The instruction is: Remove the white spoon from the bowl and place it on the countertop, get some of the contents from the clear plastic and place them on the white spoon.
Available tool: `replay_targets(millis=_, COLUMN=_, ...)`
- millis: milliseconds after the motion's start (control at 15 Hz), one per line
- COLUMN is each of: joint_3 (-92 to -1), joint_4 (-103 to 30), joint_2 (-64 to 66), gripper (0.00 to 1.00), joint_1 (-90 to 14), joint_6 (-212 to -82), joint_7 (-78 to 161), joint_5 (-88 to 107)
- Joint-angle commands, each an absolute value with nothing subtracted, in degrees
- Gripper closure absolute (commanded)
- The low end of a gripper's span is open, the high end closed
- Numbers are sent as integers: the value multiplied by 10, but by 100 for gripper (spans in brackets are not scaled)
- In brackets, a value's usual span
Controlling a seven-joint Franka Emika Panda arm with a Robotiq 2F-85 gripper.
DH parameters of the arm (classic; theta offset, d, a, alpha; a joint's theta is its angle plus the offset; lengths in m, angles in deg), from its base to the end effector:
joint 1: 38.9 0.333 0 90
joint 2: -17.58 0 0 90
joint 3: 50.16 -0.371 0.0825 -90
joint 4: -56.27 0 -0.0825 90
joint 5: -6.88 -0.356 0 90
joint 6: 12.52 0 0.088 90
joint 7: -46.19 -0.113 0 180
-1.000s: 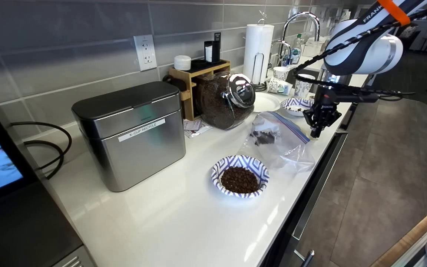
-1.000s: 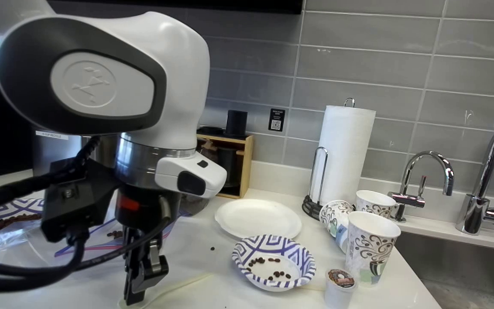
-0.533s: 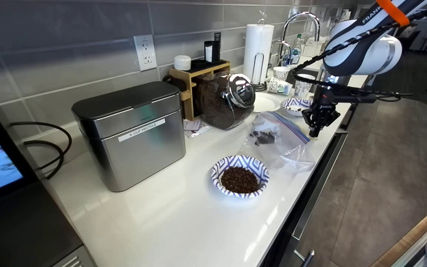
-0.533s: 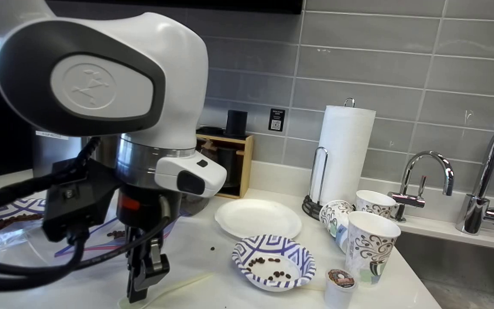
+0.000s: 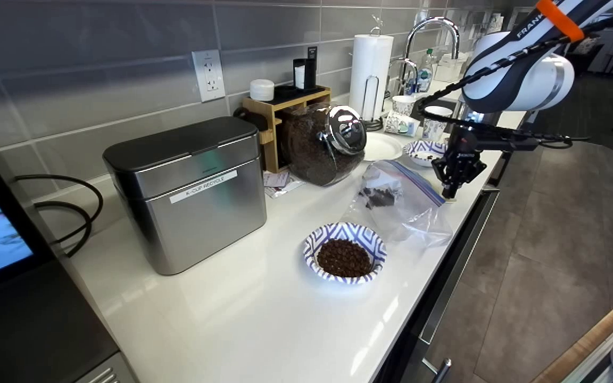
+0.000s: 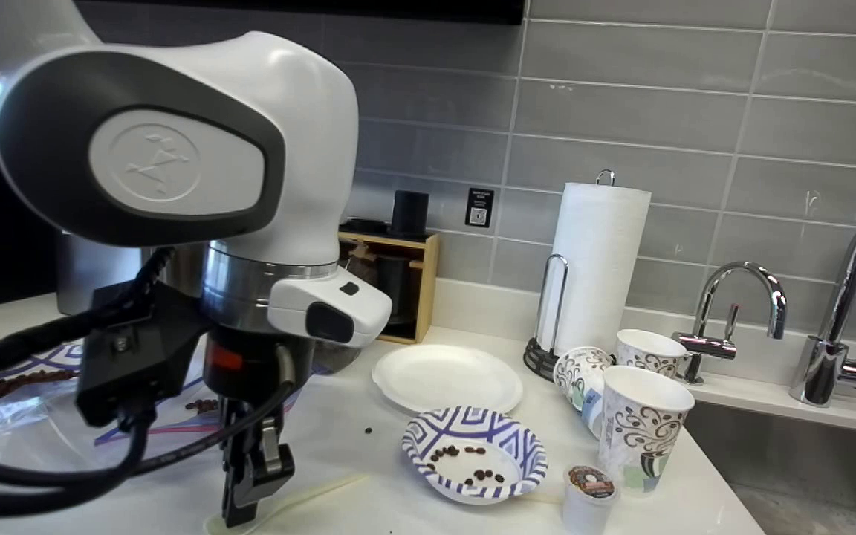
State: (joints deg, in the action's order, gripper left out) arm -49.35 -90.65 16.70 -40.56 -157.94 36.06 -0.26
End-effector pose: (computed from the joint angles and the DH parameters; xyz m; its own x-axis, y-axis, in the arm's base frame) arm 0.4304 -0.0196 0.3288 0.9470 -0.3164 -0.0558 -0.3194 -0.9459 -0.0571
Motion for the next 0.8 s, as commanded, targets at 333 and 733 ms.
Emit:
replay_targets(millis=333, joint_3=-492, joint_4=-906, joint_2=159, gripper=51, joint_1=-401, joint_6=-1593, joint_7=342, joint_5=16)
replay_targets(millis=733, joint_3=-488, joint_4=-906, joint_2=163, gripper=6, joint_1=-403, joint_6=-1599, joint_7=343, joint_5=14)
